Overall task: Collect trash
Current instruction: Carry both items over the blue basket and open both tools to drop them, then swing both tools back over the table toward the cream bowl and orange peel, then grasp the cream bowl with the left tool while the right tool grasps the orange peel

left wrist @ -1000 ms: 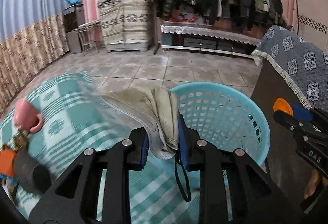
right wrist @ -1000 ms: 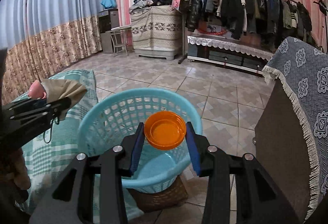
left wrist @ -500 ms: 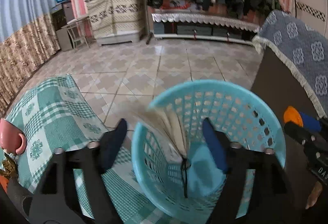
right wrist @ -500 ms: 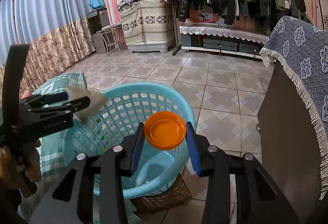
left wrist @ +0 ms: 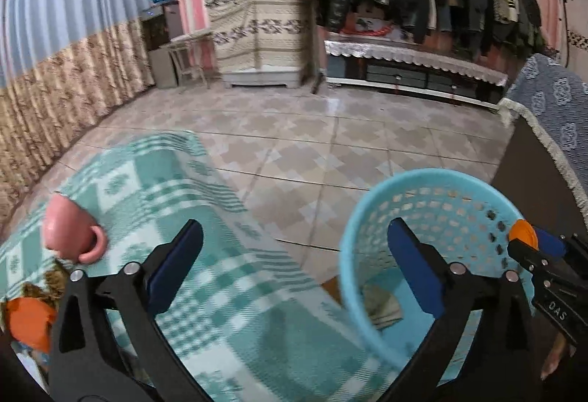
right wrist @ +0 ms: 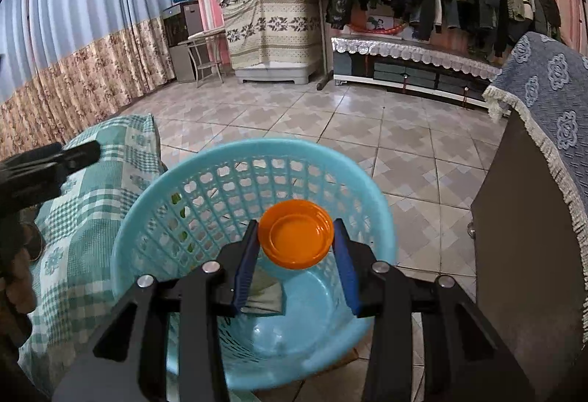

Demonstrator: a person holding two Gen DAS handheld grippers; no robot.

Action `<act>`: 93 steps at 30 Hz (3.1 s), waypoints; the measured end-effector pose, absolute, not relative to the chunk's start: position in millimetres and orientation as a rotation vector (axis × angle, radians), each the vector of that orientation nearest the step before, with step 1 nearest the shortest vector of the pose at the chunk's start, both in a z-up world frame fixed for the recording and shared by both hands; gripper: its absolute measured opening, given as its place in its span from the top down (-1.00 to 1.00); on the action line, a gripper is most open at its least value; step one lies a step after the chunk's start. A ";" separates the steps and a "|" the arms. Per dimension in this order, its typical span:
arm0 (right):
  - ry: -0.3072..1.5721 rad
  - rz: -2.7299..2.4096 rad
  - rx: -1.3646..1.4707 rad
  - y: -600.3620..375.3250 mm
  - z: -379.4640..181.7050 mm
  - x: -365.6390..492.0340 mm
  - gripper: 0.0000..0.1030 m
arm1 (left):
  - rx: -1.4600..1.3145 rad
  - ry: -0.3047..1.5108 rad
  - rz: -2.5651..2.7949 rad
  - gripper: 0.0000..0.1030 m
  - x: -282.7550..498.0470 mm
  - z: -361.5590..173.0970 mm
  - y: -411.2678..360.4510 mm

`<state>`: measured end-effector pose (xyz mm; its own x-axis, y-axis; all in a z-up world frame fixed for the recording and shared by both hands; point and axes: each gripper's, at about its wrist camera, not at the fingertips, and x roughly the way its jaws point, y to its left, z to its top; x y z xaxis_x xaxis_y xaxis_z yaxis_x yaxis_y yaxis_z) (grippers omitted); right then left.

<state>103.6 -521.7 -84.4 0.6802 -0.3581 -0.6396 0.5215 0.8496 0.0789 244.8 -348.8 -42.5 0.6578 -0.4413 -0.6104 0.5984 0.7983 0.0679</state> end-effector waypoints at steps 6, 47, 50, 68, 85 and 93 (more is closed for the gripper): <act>0.678 -0.513 0.264 -521.1 -87.0 117.1 -0.40 | 0.246 0.620 -0.571 -0.90 239.4 -38.5 -327.7; 0.563 -0.247 0.090 -304.4 -41.0 86.1 -0.88 | 0.083 0.523 -0.073 -0.90 141.1 -3.3 -16.4; 0.571 -0.201 0.065 -281.8 -44.7 84.0 -0.88 | 0.082 0.523 -0.035 -0.90 135.8 -7.1 7.6; 0.608 -0.097 -0.083 -210.8 -85.6 92.2 -0.88 | 0.004 0.690 0.009 -0.90 131.1 -90.6 73.3; 0.655 -0.092 -0.088 -207.8 -99.8 111.6 -0.88 | -0.024 0.743 0.022 -0.90 172.8 -95.1 106.7; 0.685 -0.096 -0.062 -209.1 -103.1 121.0 -0.88 | -0.014 0.847 -0.050 -0.90 203.1 -112.7 83.9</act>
<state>121.0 -209.1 -103.1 0.7702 -0.1090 -0.6285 0.0684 0.9937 -0.0884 203.1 83.9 -112.7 0.6611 -0.0501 -0.7487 0.0392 0.9987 -0.0322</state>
